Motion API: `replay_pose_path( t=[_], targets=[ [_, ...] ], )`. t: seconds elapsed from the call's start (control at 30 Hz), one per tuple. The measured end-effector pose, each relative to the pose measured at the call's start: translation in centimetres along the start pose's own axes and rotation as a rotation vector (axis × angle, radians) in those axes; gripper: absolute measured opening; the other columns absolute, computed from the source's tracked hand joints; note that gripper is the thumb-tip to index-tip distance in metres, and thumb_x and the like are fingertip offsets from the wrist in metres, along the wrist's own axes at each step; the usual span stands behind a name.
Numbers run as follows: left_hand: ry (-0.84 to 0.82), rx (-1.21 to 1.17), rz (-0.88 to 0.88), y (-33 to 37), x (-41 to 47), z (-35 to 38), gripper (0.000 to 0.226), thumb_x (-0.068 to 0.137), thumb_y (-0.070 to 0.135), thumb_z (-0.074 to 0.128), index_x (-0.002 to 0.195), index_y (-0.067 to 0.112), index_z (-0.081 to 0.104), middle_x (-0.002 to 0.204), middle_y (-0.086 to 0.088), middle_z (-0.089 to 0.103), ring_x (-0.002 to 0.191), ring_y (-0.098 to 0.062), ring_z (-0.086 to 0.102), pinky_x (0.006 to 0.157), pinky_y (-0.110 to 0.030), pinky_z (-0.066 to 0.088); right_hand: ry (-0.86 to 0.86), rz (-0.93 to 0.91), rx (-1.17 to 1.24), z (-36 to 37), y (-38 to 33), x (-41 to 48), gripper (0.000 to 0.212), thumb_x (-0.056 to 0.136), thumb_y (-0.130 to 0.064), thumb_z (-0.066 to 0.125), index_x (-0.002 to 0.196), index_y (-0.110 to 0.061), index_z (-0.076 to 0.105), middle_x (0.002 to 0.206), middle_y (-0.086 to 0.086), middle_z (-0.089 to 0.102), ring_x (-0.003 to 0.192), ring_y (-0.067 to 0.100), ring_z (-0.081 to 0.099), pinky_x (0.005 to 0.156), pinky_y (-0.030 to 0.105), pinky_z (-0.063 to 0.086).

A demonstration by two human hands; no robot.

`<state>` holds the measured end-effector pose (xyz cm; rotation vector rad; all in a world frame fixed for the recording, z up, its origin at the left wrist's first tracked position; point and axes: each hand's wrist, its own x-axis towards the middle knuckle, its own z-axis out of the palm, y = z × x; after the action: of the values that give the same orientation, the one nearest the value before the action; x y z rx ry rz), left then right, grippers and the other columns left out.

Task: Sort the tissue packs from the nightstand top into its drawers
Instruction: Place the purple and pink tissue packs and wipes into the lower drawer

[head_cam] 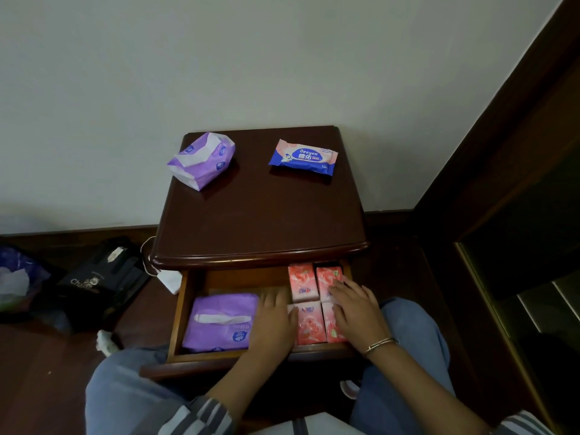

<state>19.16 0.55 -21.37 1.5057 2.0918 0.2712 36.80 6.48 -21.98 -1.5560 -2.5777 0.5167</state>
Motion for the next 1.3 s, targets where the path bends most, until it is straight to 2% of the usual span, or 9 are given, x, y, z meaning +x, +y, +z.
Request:
replay_pose_path(
  t=[0.17, 0.33, 0.47, 0.6, 0.7, 0.83, 1.0, 1.13, 1.3],
  targets=[
    [-0.056, 0.136, 0.171, 1.0, 1.8, 0.8, 0.057, 0.1, 0.043, 0.032, 0.152, 0.03, 0.015, 0.163, 0.0, 0.006, 0.149, -0.024, 0.009, 0.116, -0.044, 0.019, 0.025, -0.008, 0.027, 0.0, 0.0, 0.1, 0.044, 0.091, -0.018, 0.043, 0.135, -0.02, 0.047, 0.144, -0.007, 0.044, 0.14, 0.007, 0.025, 0.112, 0.026, 0.021],
    [-0.074, 0.192, 0.227, 0.5, 1.4, 2.0, 0.054, 0.099, 0.045, 0.029, 0.151, 0.028, 0.022, 0.162, 0.0, 0.011, 0.143, -0.02, 0.025, 0.115, -0.042, 0.022, 0.05, -0.005, 0.093, 0.1, 0.1, 0.1, 0.043, 0.09, -0.011, 0.045, 0.132, -0.017, 0.051, 0.141, -0.003, 0.048, 0.139, 0.009, 0.029, 0.111, 0.025, 0.024],
    [-0.052, 0.156, 0.202, 0.1, 0.7, 1.1, 0.052, 0.099, 0.048, 0.027, 0.149, 0.034, 0.025, 0.162, 0.007, 0.008, 0.148, -0.022, 0.009, 0.118, -0.045, 0.012, 0.172, 0.052, 0.23, -0.2, -0.1, -0.1, 0.044, 0.089, -0.005, 0.046, 0.132, -0.012, 0.051, 0.143, 0.004, 0.047, 0.138, 0.017, 0.034, 0.111, 0.025, 0.024],
    [0.072, -0.094, -0.013, 0.2, -0.9, 0.1, 0.051, 0.102, 0.04, 0.032, 0.149, 0.022, 0.027, 0.161, -0.001, 0.013, 0.149, -0.022, 0.006, 0.119, -0.039, 0.012, 0.227, 0.272, 0.411, -0.3, 0.0, -0.4, 0.045, 0.095, -0.013, 0.043, 0.139, -0.014, 0.041, 0.149, 0.008, 0.036, 0.135, 0.022, 0.038, 0.105, 0.028, 0.034],
    [-0.006, -0.204, -0.152, 0.5, -2.2, 0.0, 0.049, 0.102, 0.033, 0.035, 0.146, 0.013, 0.029, 0.159, -0.01, 0.019, 0.147, -0.026, 0.017, 0.119, -0.041, 0.023, 0.193, 0.315, 0.501, -0.6, 0.2, -0.5, 0.04, 0.095, -0.015, 0.044, 0.135, -0.013, 0.045, 0.125, 0.011, 0.06, 0.103, 0.019, 0.059, 0.083, 0.026, 0.046],
    [-0.083, -0.212, -0.11, 1.1, -2.7, -0.5, 0.043, 0.102, 0.029, 0.034, 0.14, 0.008, 0.037, 0.153, -0.013, 0.028, 0.139, -0.029, 0.033, 0.113, -0.041, 0.034, 0.146, 0.303, 0.47, -0.8, 0.0, -0.5, 0.04, 0.096, -0.018, 0.043, 0.136, -0.016, 0.043, 0.101, 0.009, 0.068, 0.072, 0.011, 0.053, 0.061, 0.021, 0.041],
    [0.068, -0.085, -0.002, 0.0, -3.3, -1.8, 0.042, 0.101, 0.028, 0.038, 0.142, 0.016, 0.039, 0.157, -0.007, 0.026, 0.142, -0.02, 0.028, 0.114, -0.034, 0.031, 0.138, 0.326, 0.448, -0.9, -0.2, -0.6, 0.04, 0.097, -0.021, 0.043, 0.136, -0.018, 0.042, 0.101, 0.009, 0.067, 0.074, 0.013, 0.055, 0.061, 0.022, 0.041],
    [0.199, 0.2, -0.115, -3.3, -4.0, -4.1, 0.057, 0.093, 0.046, 0.047, 0.144, 0.024, 0.034, 0.157, -0.007, 0.023, 0.142, -0.025, 0.026, 0.11, -0.039, 0.036, 0.142, 0.352, 0.409, -1.0, -0.3, -0.6, 0.04, 0.097, -0.02, 0.043, 0.136, -0.013, 0.043, 0.105, 0.014, 0.067, 0.087, 0.026, 0.064, 0.066, 0.023, 0.042],
    [-0.061, 0.228, -0.264, -6.0, -4.2, -4.9, 0.081, 0.079, 0.068, 0.054, 0.144, 0.024, 0.031, 0.156, -0.011, 0.018, 0.139, -0.033, 0.029, 0.104, -0.047, 0.038, 0.126, 0.348, 0.347, -1.3, -0.8, -0.6, 0.035, 0.096, -0.018, 0.042, 0.13, -0.013, 0.047, 0.103, 0.015, 0.067, 0.088, 0.03, 0.064, 0.072, 0.034, 0.052]
  ],
)
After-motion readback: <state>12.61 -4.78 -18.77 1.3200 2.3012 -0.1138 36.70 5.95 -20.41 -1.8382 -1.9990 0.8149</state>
